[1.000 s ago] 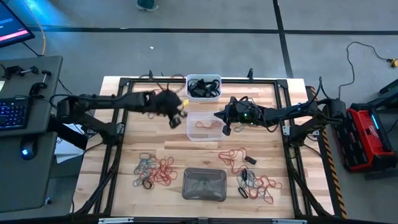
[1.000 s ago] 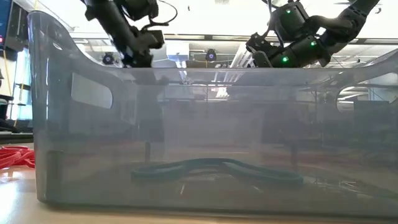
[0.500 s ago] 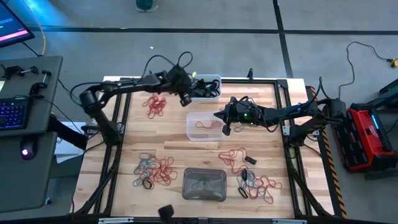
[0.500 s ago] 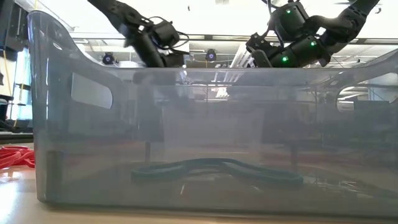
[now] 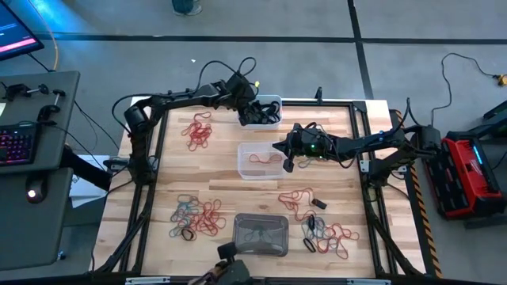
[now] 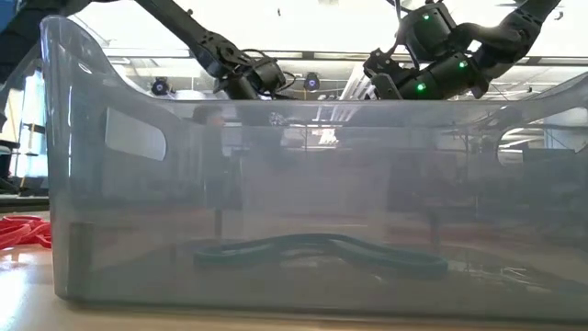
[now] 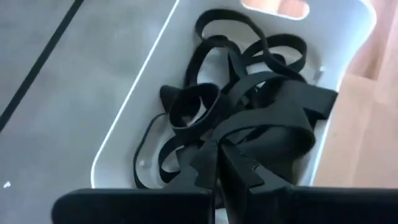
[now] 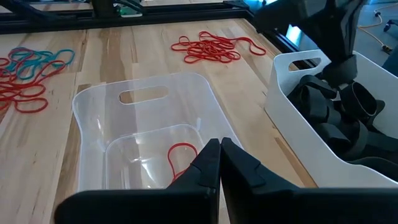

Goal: Sort rubber bands into baskets
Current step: Put the black rubber band into the white bin

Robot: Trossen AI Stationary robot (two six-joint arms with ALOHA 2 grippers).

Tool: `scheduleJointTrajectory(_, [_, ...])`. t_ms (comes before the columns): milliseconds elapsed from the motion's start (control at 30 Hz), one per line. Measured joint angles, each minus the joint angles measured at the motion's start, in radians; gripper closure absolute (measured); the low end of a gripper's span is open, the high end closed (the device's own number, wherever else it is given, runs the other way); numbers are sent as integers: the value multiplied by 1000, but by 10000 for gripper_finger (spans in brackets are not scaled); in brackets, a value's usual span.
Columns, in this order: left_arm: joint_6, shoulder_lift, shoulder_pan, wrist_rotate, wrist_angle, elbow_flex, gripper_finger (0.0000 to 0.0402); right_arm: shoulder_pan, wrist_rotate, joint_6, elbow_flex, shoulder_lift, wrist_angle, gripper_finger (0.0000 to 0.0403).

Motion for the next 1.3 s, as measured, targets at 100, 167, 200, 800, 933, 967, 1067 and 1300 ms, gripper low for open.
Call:
scheduleJointTrajectory(100, [11, 0, 0, -4, 15, 1, 392, 0, 0, 0, 0, 0, -2, 402])
scheduleJointTrajectory(167, [20, 0, -1, -5, 25, 1, 382, 0, 0, 0, 0, 0, -4, 402])
scheduleJointTrajectory(200, [21, 0, -1, -7, 31, 1, 377, 0, 0, 0, 0, 0, -4, 402])
scheduleJointTrajectory(800, [79, -7, -12, -3, 66, 1, 351, 0, 0, 0, 0, 0, -8, 402])
scheduleJointTrajectory(933, [97, -18, -30, 44, 100, -1, 395, 0, 0, 11, 0, 0, -8, 402])
scheduleJointTrajectory(967, [95, -20, -35, 53, 115, -5, 396, 0, 0, 15, 0, 0, -11, 402])
scheduleJointTrajectory(1067, [92, -25, -45, 79, 166, -22, 399, 0, 0, 16, 0, 0, -22, 402])
scheduleJointTrajectory(1300, [65, -40, -57, 101, 308, -91, 401, 0, 0, 16, 0, 0, -30, 402])
